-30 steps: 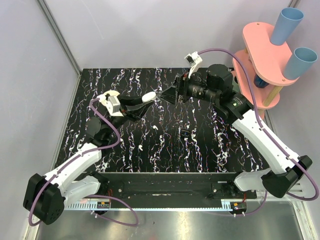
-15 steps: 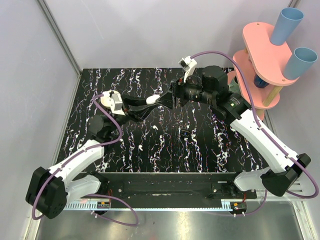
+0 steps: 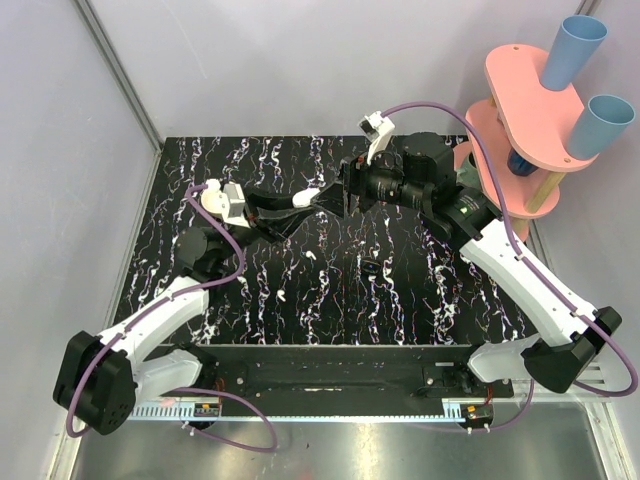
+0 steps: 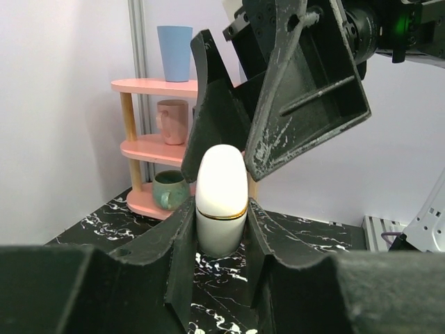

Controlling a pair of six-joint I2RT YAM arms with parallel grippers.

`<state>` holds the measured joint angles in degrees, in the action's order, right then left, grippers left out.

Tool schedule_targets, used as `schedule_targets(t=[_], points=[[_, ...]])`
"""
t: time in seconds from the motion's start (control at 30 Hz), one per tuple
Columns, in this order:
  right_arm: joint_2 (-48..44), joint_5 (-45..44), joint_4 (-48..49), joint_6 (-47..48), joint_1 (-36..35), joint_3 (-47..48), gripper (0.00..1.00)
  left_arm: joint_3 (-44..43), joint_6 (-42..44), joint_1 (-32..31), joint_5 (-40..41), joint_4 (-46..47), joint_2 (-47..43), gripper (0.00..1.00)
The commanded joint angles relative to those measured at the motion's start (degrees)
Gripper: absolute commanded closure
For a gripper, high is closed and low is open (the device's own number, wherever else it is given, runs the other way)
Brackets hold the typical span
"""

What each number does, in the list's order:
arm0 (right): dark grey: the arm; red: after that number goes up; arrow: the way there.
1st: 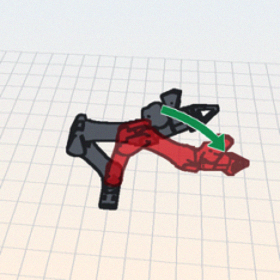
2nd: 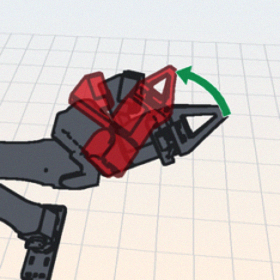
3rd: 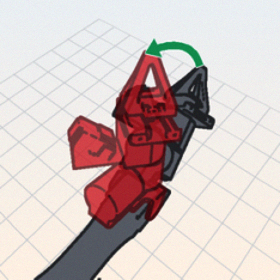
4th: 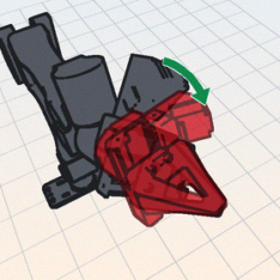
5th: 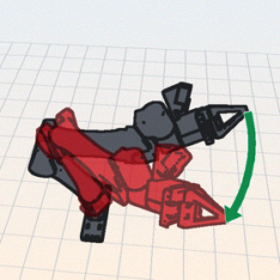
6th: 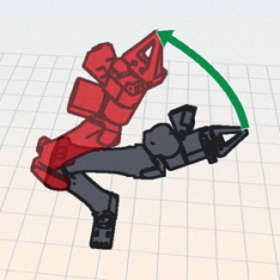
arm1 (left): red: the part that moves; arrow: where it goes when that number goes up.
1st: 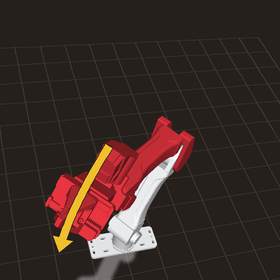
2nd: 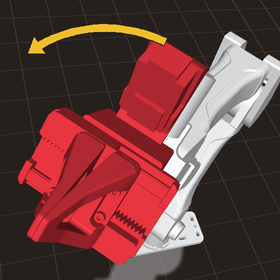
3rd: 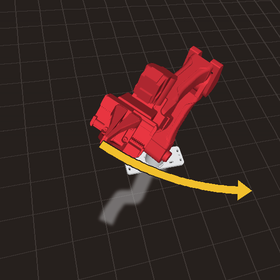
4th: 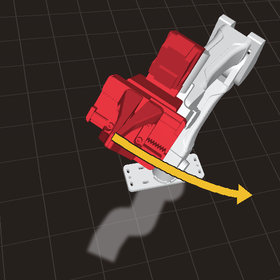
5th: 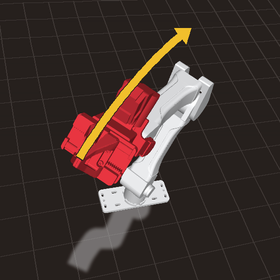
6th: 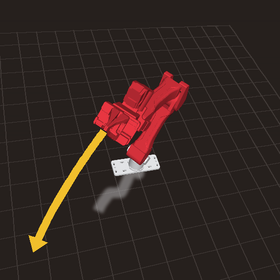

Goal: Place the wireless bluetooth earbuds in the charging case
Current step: Open the charging case.

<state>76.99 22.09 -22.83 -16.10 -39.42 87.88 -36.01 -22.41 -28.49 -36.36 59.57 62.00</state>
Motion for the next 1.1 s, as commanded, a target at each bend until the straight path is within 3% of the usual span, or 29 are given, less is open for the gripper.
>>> schedule_targets(t=[0.0,0.33,0.57,1.07], points=[[-0.35,-4.33,4.19,-0.95,-0.04,1.51,0.2,-2.93,-0.7,-0.87,-7.41,4.76,-1.61,1.0],[-0.88,-3.63,6.22,-2.27,-0.04,1.33,0.19,-1.7,0.44,-0.87,-7.68,3.01,-3.37,1.0],[-1.75,0.94,9.46,-3.32,-0.04,0.37,0.17,-0.73,3.07,-0.87,-3.02,-0.59,-4.69,1.0],[-3.69,-2.83,13.52,-5.44,-0.04,-0.86,0.14,3.14,5.36,-0.78,1.47,-3.23,-7.24,1.0]])
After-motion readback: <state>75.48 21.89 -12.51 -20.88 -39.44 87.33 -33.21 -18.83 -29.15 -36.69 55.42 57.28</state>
